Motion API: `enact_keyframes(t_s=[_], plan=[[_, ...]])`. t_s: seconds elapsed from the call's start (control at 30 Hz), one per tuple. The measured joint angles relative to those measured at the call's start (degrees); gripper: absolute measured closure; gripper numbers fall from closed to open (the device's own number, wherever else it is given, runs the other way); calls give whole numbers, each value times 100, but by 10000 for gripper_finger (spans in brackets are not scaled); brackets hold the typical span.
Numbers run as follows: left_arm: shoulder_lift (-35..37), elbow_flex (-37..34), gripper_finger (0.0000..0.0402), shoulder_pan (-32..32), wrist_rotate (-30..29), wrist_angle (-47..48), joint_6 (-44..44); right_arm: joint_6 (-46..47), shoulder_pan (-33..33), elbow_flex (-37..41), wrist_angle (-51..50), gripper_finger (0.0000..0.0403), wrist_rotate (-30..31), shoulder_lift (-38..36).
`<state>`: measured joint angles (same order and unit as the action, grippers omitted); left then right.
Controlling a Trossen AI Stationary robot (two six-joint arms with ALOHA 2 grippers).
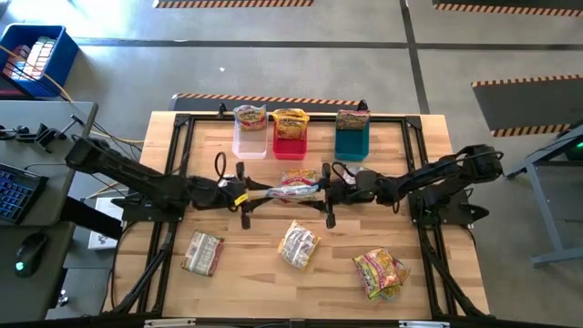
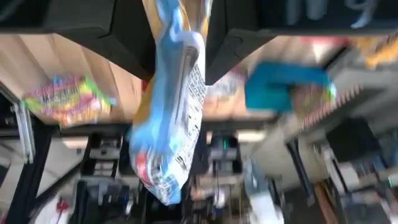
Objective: Sort Maruchan noodles
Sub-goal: Put the blue noodle pack into the transparent bin
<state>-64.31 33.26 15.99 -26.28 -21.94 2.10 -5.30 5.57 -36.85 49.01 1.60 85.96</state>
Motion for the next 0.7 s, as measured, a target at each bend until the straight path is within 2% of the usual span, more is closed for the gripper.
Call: enact_keyframes(t_s=[0.13,0.23,0.53,0.7], plan=[[375,210,257,18,0,1301,-673,-219,-35,-501,-1740,292,267,-127],[380,605,241,47,2,1992,-797,-345,-50,-946,-2598,292,290,1],[-408,1793,189,44,-8,3548,-494,-632,-122,-1494,-2992,294,335,464],[-1043,2379,169,39,12,3892,-384,-626,-199,-1493,-2968,294,276,523]])
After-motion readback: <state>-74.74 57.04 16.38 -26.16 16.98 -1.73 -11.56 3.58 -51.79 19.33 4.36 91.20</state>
